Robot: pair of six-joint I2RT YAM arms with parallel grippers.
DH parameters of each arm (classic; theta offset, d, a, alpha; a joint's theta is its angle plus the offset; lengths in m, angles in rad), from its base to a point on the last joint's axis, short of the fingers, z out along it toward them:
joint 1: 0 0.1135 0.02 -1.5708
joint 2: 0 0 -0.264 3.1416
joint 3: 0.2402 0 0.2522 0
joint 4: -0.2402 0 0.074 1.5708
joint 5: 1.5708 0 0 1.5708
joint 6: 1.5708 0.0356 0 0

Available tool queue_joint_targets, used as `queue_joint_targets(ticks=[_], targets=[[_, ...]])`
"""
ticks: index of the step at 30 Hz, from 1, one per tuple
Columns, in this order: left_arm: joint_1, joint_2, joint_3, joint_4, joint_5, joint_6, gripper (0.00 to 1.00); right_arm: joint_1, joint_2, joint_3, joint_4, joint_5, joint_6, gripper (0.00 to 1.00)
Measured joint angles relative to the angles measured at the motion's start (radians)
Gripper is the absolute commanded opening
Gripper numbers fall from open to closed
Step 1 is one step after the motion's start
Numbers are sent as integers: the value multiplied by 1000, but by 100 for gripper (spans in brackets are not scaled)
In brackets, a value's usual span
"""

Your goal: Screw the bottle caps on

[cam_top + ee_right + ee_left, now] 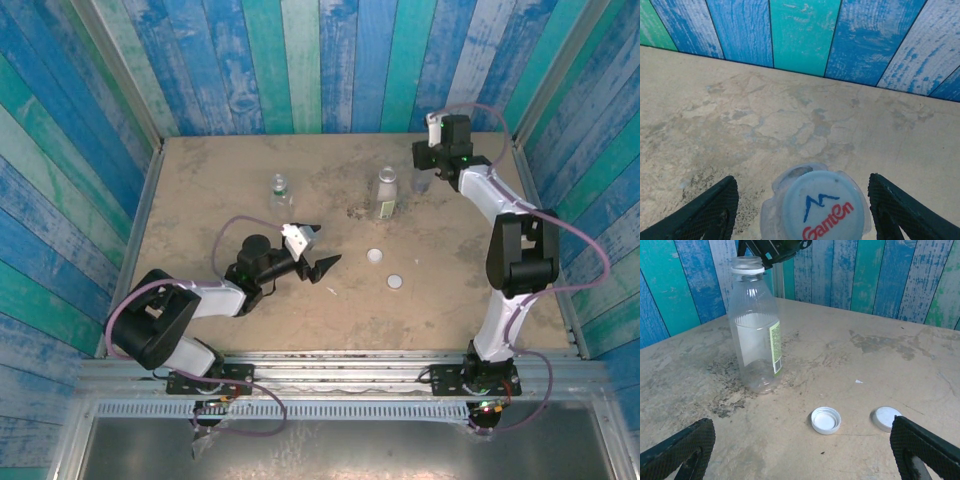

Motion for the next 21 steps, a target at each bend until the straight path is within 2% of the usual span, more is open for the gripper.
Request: queue_joint_targets(ticks=[6,12,21], targets=[[5,24,0,49,12,-18,94,-1,-77,-20,1,-5,-6,81],[5,139,52,116,22,-53,94,-1,-227,-97,19,-82,-8,88],[5,347,352,109,74,-52,94,0,-457,-357,88,-166,31,91]])
